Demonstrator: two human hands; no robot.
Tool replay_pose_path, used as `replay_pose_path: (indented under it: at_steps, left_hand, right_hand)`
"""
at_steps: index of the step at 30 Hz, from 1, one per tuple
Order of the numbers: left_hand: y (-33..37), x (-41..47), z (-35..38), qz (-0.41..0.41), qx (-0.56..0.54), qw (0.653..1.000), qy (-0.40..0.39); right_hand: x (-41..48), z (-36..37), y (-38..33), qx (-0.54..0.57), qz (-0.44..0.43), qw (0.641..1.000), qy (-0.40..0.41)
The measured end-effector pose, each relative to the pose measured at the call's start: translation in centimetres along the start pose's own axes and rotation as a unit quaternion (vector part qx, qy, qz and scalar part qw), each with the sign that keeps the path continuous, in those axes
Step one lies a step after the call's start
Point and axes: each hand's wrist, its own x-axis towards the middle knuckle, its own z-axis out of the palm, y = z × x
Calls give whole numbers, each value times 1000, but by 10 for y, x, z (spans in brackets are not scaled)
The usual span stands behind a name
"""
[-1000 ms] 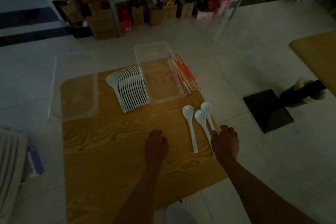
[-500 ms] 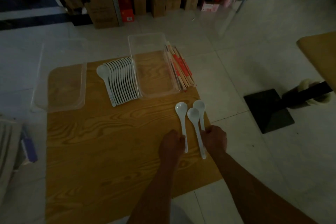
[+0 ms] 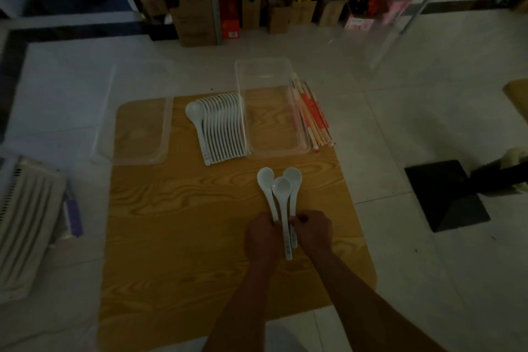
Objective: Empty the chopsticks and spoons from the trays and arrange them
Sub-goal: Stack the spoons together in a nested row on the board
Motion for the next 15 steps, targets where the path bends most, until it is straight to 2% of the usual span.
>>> replay_pose_path:
  at_steps: [8, 15]
  left_hand:
    - [-63, 10, -75, -50, 3, 996, 77]
    - [-97, 17, -114, -24, 39, 992, 122]
  right_hand:
    - [-29, 50, -55, 26, -45, 996, -66]
    - [-36, 76, -81, -2, -32, 997, -69]
